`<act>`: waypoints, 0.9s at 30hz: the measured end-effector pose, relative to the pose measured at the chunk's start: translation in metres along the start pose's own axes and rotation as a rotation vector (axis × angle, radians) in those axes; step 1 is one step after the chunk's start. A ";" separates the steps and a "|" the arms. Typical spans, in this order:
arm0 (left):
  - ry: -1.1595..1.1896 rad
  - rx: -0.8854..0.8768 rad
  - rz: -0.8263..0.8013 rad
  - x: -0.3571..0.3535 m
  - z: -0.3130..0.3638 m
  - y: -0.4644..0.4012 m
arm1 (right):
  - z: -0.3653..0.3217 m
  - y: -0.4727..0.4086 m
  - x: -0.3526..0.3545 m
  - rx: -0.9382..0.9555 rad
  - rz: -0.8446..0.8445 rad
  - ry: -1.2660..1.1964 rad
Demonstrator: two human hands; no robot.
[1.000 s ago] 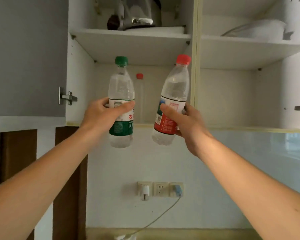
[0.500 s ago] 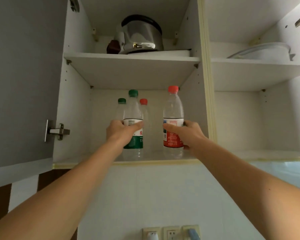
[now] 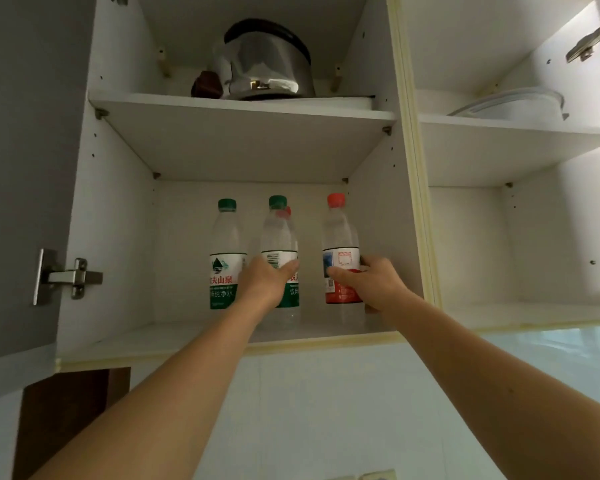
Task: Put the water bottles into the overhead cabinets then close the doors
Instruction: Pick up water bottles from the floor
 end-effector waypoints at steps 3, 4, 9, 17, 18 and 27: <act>0.046 0.008 -0.072 -0.012 -0.009 -0.006 | 0.007 -0.006 -0.004 0.016 0.015 0.013; 0.054 0.010 -0.079 -0.014 -0.011 -0.008 | 0.008 -0.009 -0.006 0.019 0.017 0.036; 0.020 0.014 -0.100 -0.021 -0.013 -0.020 | 0.009 -0.020 -0.012 0.030 0.009 0.106; 0.019 0.050 -0.111 -0.022 -0.013 -0.025 | 0.008 -0.022 -0.013 0.041 0.020 0.150; 0.018 0.059 -0.119 -0.020 -0.011 -0.022 | 0.007 -0.019 -0.013 0.040 0.017 0.184; -0.113 -0.066 0.005 0.006 0.022 0.035 | -0.012 0.045 0.028 0.181 0.100 0.417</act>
Point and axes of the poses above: each hand's wrist, its own y-axis away from the middle knuckle, its own x-axis out of the back of the hand, z = x × y, the point moved 5 cm from there along -y, towards the middle knuckle, and after that the axes turned 2 degrees about y, right-handed, at the moved point
